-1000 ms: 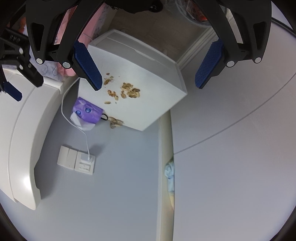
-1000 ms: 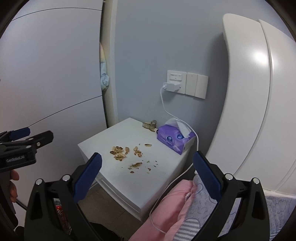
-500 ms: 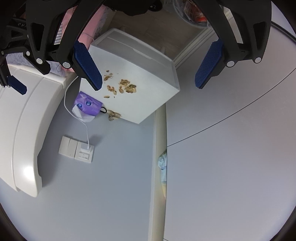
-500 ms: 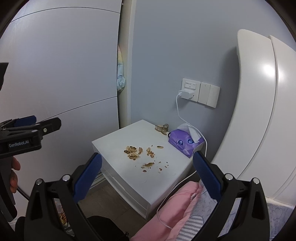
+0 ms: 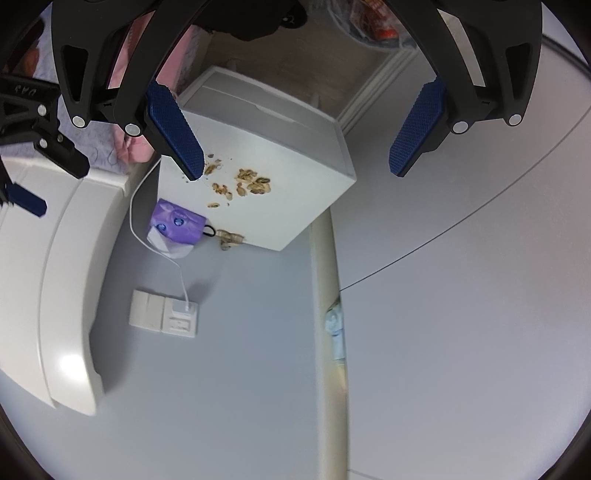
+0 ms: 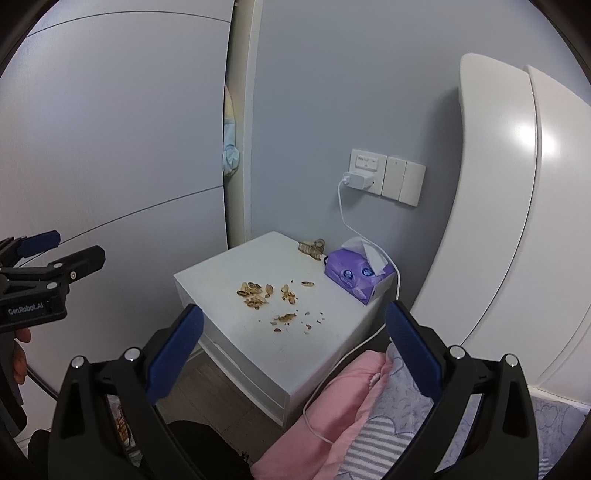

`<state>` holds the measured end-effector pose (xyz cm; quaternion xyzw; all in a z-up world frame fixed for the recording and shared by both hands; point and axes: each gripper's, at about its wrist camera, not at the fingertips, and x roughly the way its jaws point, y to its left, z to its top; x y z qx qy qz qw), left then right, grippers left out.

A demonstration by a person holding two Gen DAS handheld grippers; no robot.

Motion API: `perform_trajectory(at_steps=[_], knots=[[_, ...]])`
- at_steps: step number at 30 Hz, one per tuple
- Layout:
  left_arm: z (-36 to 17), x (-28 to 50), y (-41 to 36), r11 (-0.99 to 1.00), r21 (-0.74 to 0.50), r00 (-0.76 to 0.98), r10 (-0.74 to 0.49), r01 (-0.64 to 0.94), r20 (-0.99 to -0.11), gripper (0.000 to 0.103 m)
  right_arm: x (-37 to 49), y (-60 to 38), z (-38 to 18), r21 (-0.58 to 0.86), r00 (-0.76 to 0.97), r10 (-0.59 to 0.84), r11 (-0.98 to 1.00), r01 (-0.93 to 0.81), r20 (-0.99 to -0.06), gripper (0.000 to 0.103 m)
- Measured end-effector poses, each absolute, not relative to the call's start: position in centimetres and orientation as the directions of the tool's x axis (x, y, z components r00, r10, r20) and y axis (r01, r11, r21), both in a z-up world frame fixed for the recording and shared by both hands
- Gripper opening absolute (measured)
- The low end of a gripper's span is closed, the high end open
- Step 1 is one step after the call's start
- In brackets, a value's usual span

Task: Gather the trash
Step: 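Move both tools toward the white cabinet with peanut shells, then lower the left tool onto the peanut shells and close its fingers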

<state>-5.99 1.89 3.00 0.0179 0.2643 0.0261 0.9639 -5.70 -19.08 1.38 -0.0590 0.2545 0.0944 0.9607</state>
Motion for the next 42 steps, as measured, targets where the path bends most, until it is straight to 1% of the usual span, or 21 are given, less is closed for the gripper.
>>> perform_trajectory(at_steps=[2, 4, 6, 7, 10, 14, 18, 23, 30, 42], knots=[[2.3, -5.5, 1.5, 0.998, 0.067, 0.867, 0.052, -0.021, -0.496, 0.097, -5.2, -19.4, 0.9, -0.073, 0.848, 0.143, 0.975, -0.209, -0.511, 0.096], [1.2, -4.6, 1.2, 0.996, 0.092, 0.861, 0.041, 0.007, -0.506, 0.097, -4.4, -19.8, 0.3, -0.074, 0.841, 0.135, 0.976, -0.203, -0.524, 0.096], [0.0, -3.6, 1.0, 0.995, 0.089, 0.842, 0.012, 0.043, -0.539, 0.097, -3.6, -20.3, -0.3, -0.057, 0.834, 0.135, 0.979, -0.195, -0.536, 0.096], [-0.9, -2.8, 1.0, 0.996, 0.072, 0.823, -0.003, 0.054, -0.568, 0.097, -3.3, -20.5, -0.6, -0.043, 0.829, 0.139, 0.98, -0.193, -0.542, 0.096], [-2.6, -1.6, 1.3, 0.997, 0.03, 0.79, -0.032, 0.064, -0.612, 0.097, -2.2, -21.0, -1.6, -0.006, 0.815, 0.158, 0.981, -0.194, -0.557, 0.096], [-4.3, -0.3, 1.4, 0.991, -0.049, 0.781, -0.128, 0.123, -0.611, 0.097, -0.9, -21.1, -2.8, -0.001, 0.804, 0.174, 0.977, -0.212, -0.568, 0.096], [-6.1, 2.1, 0.9, 0.99, -0.013, 0.765, -0.117, 0.141, -0.634, 0.097, 0.8, -20.6, -4.1, -0.008, 0.787, 0.193, 0.97, -0.243, -0.586, 0.096], [-7.5, 5.0, 1.4, 0.988, -0.016, 0.753, -0.126, 0.152, -0.646, 0.097, 3.2, -19.8, -5.7, 0.018, 0.773, 0.221, 0.965, -0.262, -0.594, 0.096], [-9.3, 8.7, 1.0, 0.973, -0.005, 0.747, -0.181, 0.232, -0.639, 0.097, 6.6, -18.9, -8.7, 0.029, 0.752, 0.233, 0.961, -0.274, -0.617, 0.096], [-14.0, 14.7, -0.3, 0.945, 0.026, 0.718, -0.23, 0.326, -0.657, 0.097, 12.7, -18.9, -14.0, 0.034, 0.704, 0.221, 0.962, -0.269, -0.675, 0.096]])
